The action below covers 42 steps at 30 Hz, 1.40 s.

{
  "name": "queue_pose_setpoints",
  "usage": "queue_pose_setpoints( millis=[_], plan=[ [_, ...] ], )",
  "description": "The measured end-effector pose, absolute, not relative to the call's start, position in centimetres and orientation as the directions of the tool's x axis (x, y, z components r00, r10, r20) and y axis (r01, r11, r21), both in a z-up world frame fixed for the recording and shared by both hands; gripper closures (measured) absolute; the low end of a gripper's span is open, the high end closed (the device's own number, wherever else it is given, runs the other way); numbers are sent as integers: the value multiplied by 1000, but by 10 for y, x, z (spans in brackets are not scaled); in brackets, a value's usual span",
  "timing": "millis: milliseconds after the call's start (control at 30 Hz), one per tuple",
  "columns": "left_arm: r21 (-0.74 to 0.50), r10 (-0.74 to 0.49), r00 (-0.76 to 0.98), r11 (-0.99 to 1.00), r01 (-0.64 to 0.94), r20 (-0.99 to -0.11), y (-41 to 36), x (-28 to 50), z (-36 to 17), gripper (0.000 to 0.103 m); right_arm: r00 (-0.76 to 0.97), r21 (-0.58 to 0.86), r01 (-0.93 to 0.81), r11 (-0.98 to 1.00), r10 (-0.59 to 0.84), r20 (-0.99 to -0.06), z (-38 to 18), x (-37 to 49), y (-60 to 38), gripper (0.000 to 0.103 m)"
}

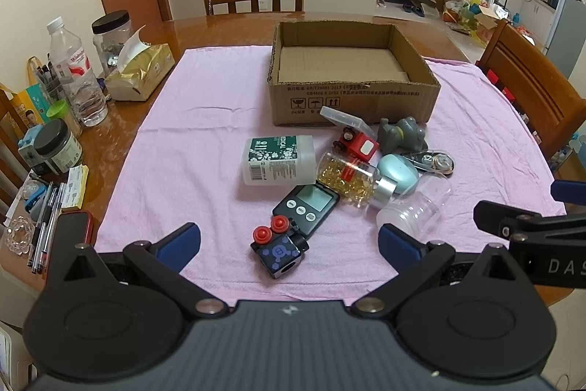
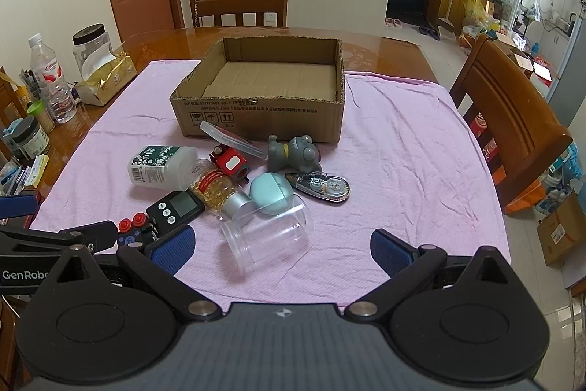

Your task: Organize rigid objects

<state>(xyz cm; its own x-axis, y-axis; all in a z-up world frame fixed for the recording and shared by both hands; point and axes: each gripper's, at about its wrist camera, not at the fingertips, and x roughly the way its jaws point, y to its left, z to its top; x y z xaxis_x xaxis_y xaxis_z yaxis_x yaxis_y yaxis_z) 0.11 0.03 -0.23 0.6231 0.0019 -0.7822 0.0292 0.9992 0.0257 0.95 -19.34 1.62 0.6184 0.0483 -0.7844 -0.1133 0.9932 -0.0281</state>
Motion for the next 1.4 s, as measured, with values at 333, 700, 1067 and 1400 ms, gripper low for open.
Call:
queue_pose_setpoints(
  millis=[333,700,1067,1400],
  plan=[
    [26,2,623,999,28,-782,1,1,-2,1,620,-32,-114,993,46,-783,16,9,-193,0],
    [21,-1,622,999,27,-783,2,1,2,1,621,-37,-116,993,43,-783,17,11,-193,0],
    [20,-2,621,999,28,-784,3,2,3,1,622,-39,-118,992,43,-782,18,13,-194,0],
    [23,-1,615,999,31,-789,2,5,2,1,623,-42,-125,991,46,-781,17,14,-193,0]
  ],
)
